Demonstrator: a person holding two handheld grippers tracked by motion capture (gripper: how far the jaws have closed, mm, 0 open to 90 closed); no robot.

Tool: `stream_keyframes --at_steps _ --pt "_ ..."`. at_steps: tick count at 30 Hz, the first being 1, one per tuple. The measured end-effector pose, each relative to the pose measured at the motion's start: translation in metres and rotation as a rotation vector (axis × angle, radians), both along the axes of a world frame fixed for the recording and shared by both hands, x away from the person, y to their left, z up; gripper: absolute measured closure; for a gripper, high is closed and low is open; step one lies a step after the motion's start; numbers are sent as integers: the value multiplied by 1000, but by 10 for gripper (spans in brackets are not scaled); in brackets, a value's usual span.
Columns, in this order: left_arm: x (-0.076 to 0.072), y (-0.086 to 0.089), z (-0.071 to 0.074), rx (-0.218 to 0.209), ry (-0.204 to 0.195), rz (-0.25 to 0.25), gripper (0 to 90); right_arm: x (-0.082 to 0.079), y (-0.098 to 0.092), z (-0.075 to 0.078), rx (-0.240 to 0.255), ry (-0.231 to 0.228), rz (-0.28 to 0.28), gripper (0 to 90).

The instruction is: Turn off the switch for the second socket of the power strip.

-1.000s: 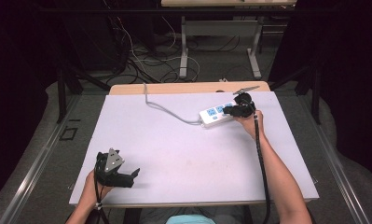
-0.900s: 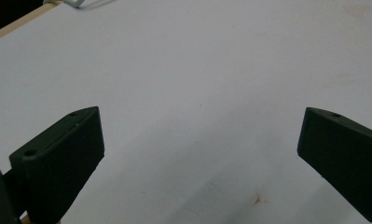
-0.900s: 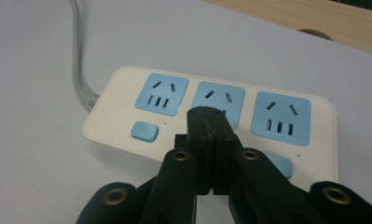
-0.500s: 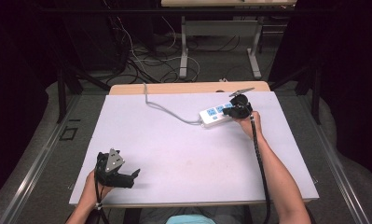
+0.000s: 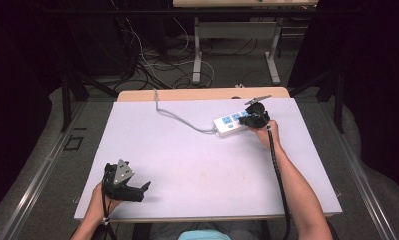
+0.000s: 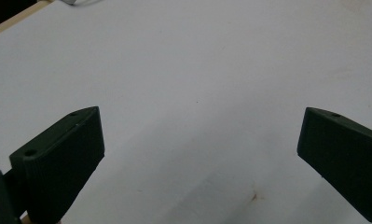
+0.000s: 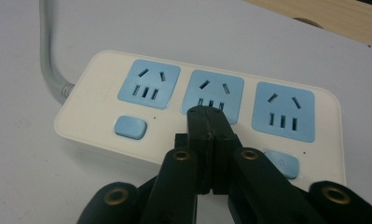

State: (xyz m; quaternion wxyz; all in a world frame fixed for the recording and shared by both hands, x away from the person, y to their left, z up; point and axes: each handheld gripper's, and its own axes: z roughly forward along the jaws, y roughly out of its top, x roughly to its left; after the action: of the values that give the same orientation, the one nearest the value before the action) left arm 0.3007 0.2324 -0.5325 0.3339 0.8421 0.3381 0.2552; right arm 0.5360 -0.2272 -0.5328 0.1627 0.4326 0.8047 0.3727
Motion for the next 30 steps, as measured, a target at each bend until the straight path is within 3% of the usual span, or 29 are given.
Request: stream_keyframes --at_steps 12,19,30 --pt "0 -1 0 6 4 1 4 -3 2 -1 -10 -11 -18 900" --pt "0 -1 0 6 6 2 4 -4 5 -1 -40 -32 -31 900" --pt "-1 -1 0 7 6 3 4 -5 4 -2 -28 -17 -45 900"
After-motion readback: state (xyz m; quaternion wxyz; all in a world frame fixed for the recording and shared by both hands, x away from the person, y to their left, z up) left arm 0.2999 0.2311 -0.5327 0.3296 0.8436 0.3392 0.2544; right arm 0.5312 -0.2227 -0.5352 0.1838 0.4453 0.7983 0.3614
